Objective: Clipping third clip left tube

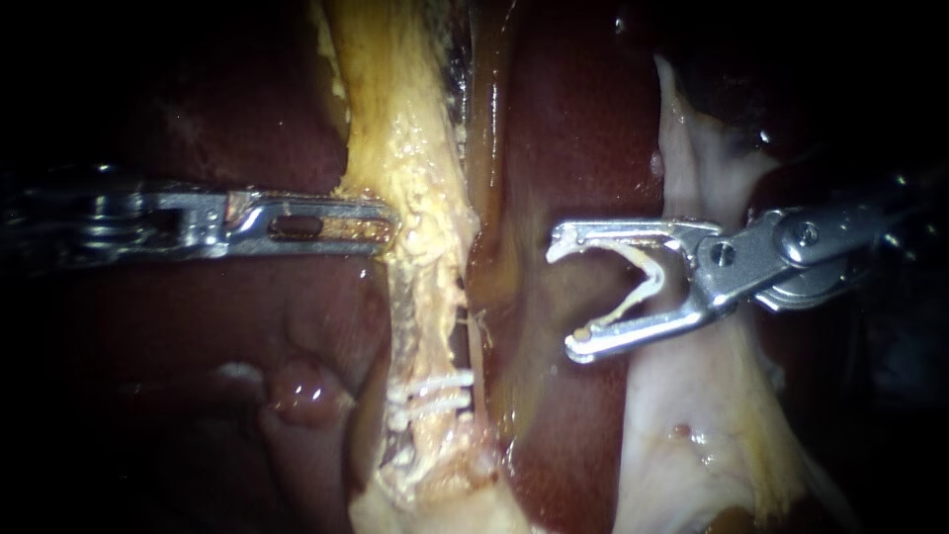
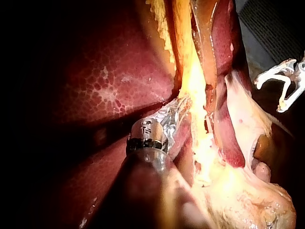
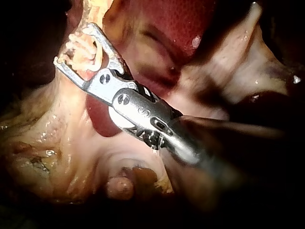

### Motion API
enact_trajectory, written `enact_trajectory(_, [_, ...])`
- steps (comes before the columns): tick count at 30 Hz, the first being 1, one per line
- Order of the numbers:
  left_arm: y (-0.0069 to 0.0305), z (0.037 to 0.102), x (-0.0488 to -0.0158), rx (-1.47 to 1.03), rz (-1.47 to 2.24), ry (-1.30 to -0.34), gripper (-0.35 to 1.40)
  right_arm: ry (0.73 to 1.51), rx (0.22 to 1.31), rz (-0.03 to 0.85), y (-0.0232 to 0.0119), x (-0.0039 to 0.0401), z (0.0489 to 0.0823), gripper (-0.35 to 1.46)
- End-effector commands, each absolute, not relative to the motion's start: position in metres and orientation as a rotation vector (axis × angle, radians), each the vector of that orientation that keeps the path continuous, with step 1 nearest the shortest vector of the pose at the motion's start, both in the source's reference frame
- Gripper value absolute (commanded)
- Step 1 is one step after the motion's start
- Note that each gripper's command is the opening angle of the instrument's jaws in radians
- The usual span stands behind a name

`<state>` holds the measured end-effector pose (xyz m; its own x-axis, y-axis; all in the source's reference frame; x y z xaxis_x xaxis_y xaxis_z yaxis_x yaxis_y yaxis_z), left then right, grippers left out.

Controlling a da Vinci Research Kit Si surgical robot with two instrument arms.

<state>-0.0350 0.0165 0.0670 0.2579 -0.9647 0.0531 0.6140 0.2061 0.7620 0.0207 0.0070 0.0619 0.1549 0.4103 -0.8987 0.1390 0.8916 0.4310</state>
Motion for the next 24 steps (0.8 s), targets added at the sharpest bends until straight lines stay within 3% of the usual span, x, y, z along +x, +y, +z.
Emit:
enact_trajectory(1, [0.0165, 0.067, -0.035, 0.703, -1.197, -0.607, -0.35, 1.418, 0.471, 0.204, 0.007, 0.0208, 0.0618, 0.6])
enact_trajectory(6, [0.0168, 0.0661, -0.0339, 0.715, -1.191, -0.606, -0.35, 1.404, 0.53, 0.224, 0.0067, 0.021, 0.0622, 0.58])
enact_trajectory(12, [0.0183, 0.0633, -0.0307, 0.696, -1.202, -0.604, -0.35, 1.266, 0.662, 0.205, 0.0058, 0.0231, 0.064, 0.53])
enact_trajectory(24, [0.0191, 0.0583, -0.0279, 0.683, -1.23, -0.631, -0.35, 1.172, 0.856, 0.28, 0.0034, 0.0301, 0.0725, 0.52])
